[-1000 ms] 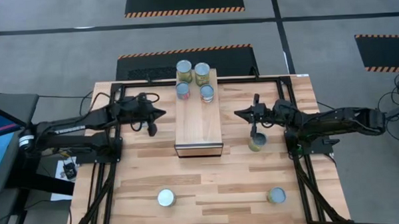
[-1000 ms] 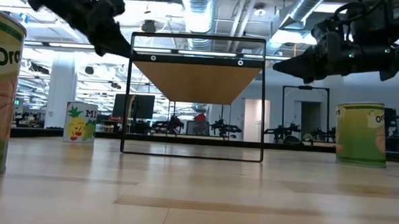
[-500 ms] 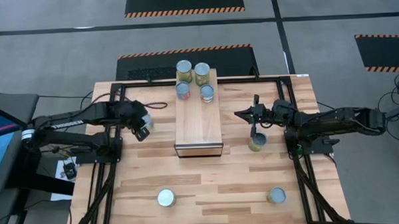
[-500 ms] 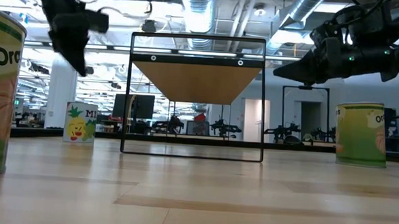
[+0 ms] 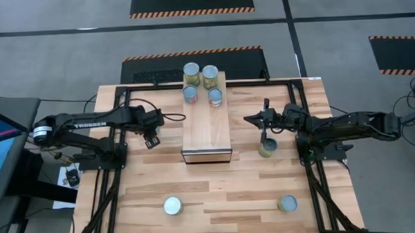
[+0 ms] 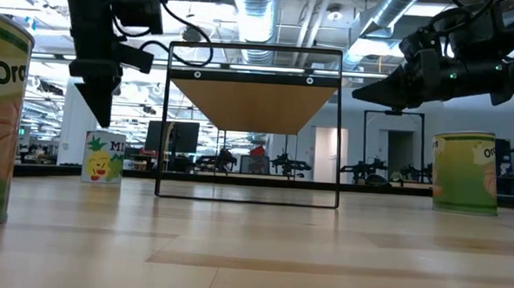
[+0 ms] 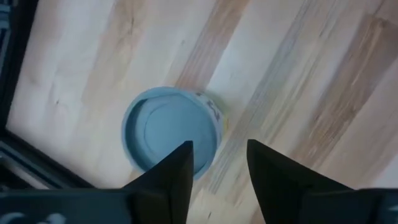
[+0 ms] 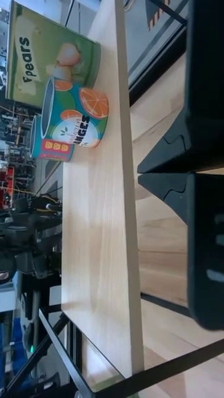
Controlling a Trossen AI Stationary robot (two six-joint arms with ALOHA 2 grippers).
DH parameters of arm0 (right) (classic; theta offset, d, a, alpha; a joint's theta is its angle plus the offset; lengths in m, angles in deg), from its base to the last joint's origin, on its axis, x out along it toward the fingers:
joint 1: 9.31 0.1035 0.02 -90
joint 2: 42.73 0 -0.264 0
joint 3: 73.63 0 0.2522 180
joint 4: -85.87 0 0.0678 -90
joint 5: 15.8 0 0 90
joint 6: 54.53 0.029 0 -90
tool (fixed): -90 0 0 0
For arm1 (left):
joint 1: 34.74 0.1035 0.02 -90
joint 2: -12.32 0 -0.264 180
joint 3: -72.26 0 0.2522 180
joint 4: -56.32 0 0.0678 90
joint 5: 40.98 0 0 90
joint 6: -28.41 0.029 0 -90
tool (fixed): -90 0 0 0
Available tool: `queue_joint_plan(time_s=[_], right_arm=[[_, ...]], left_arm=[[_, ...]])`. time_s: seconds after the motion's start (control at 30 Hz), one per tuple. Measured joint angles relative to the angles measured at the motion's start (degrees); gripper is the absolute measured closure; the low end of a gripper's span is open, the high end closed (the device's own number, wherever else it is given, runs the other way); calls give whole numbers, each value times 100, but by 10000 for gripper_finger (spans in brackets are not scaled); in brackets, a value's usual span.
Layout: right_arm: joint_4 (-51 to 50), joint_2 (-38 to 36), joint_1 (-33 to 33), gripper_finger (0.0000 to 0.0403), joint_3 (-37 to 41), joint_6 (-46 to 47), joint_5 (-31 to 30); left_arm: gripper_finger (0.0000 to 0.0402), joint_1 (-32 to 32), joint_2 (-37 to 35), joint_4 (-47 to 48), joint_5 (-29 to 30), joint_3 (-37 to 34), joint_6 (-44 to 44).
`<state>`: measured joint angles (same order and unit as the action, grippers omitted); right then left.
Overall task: Pick and place cans onto a shelf
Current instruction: Put the canned mixed fruit on the shelf
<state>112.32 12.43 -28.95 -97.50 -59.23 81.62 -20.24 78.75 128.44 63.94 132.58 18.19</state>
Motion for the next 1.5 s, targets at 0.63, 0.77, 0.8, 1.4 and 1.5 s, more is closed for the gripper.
queue_joint_plan(time_s=[0.63, 0.77, 0.8, 1.4, 1.5], right_arm=[[2, 0, 0, 391, 0, 0, 2], [2, 0, 0, 391, 0, 3, 2], [4, 0, 0, 391, 0, 4, 2], [3, 0, 0, 391, 0, 12, 2], [2, 0, 0, 391, 0, 12, 2]], left_arm=[[352, 118, 227, -745, 216, -455, 506], [393, 122, 221, -788, 146, -437, 735], [393, 122, 225, -765, 142, -418, 775], [401, 122, 114, 1429, 685, 2036, 1585], [401, 122, 114, 1503, 626, 2566, 1765]])
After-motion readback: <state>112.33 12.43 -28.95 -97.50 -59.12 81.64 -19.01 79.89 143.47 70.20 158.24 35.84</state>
